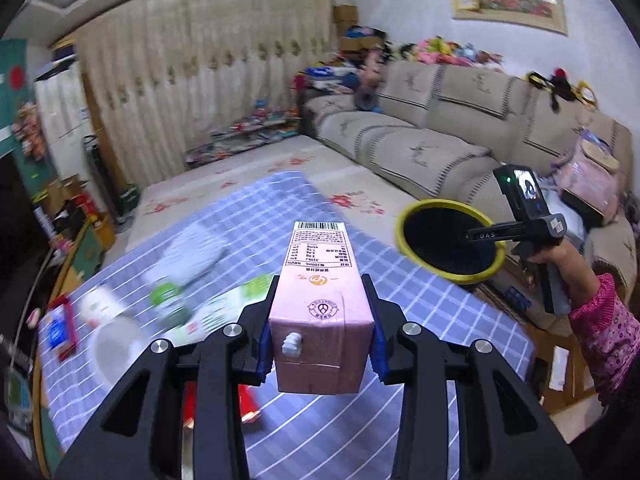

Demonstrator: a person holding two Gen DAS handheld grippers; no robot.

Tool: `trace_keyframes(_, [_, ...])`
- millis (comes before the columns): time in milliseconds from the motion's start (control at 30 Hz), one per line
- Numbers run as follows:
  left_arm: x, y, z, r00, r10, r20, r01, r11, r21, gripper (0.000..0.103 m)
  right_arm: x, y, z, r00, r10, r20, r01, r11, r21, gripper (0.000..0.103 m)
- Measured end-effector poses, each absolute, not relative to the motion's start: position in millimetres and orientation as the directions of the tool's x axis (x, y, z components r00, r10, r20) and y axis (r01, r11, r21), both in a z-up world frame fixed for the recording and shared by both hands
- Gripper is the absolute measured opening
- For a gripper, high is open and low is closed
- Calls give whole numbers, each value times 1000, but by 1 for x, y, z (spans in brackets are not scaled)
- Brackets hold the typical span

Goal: Collect trash
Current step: 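Grasp the pink milk carton with the left tool and lift it, then move the carton over the bin and open the left tool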

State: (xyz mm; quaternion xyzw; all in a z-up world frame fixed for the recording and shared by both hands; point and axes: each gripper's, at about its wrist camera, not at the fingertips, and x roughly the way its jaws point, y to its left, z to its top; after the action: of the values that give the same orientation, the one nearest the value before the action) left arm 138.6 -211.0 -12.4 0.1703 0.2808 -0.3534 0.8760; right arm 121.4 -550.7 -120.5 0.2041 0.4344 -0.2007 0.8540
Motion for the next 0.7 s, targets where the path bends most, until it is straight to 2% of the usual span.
trace_keyframes(167, [155,-289,-29,479,-581,-658,804,591,64,38,86,-567,-108,558,-216,-801,557,813,168,94])
trace_keyframes(400, [175,-404,-68,350,-595,-723,878,478,31,38,35,-592,-92,563,-290,-774,614,773,157,95])
trace_keyframes(533, [189,-471,-102,286,-558,-779,900,436,18,38,21,-602,-90,562,-296,-772,629,759,167,95])
trace_keyframes(700, [200,-517,-141,244,-493,-835,907,422,16,38,14,-613,-97,553,-286,-783,638,749,178,95])
